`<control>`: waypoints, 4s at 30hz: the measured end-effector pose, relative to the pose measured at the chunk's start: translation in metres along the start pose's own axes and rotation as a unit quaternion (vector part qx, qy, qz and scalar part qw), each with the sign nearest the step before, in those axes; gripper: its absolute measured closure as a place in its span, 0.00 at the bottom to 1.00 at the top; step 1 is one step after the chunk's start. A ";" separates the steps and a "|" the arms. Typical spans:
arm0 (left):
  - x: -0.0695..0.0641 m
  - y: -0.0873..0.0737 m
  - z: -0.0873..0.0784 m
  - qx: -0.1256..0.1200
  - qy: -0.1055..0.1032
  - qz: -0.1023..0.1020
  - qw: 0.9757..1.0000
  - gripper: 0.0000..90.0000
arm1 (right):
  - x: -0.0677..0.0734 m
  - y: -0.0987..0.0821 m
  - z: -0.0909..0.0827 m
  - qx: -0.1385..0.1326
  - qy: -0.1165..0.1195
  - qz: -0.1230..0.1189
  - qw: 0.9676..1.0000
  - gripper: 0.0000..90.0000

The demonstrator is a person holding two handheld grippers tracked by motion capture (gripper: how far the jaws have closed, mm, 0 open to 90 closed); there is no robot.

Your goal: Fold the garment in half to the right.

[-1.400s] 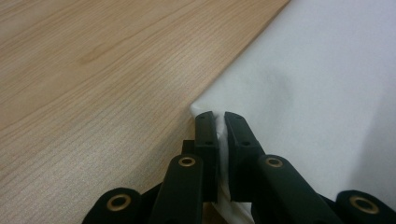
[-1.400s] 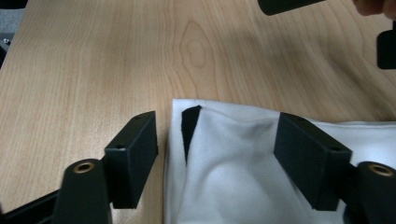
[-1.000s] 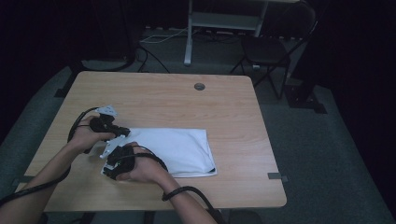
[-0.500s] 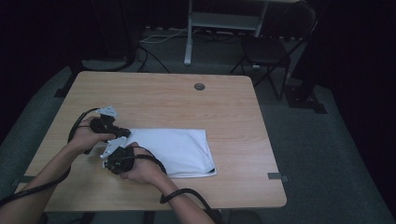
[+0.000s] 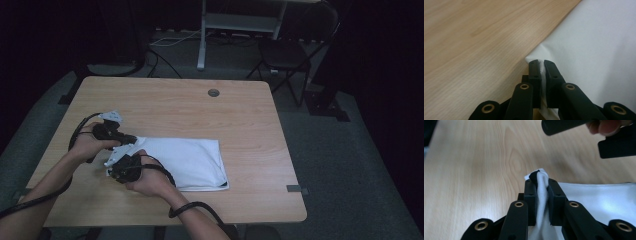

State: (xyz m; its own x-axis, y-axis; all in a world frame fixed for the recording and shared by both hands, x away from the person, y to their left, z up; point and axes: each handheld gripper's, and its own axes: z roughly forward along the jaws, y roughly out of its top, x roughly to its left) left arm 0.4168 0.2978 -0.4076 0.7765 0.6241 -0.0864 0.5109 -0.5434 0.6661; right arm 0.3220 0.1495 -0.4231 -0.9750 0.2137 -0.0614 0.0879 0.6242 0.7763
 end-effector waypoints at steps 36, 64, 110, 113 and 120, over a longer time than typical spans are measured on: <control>-0.022 0.082 -0.085 0.000 0.052 0.056 0.997 0.95 | -0.011 0.051 -0.084 -0.217 -0.029 0.027 0.975 0.89; -0.026 0.089 -0.089 -0.006 0.060 0.061 0.996 0.95 | -0.013 0.057 -0.097 -0.208 -0.033 0.022 0.977 0.89; -0.056 0.099 -0.049 -0.010 0.026 0.075 0.997 0.95 | -0.008 0.022 -0.121 -0.204 -0.079 0.067 0.974 0.89; -0.057 0.100 -0.047 -0.009 0.025 0.077 0.997 0.95 | -0.008 0.021 -0.121 -0.205 -0.080 0.068 0.973 0.89; -0.059 0.100 -0.044 -0.012 0.022 0.077 0.997 0.95 | -0.007 0.018 -0.122 -0.202 -0.081 0.070 0.974 0.89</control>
State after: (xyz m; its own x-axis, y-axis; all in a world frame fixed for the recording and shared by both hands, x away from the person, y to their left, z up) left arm 0.4058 0.2311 -0.3033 0.8282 0.5583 0.0499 0.3777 -0.6216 0.6863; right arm 0.3052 0.0674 -0.3318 -0.9109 0.4125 -0.0103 0.0984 0.2414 0.9654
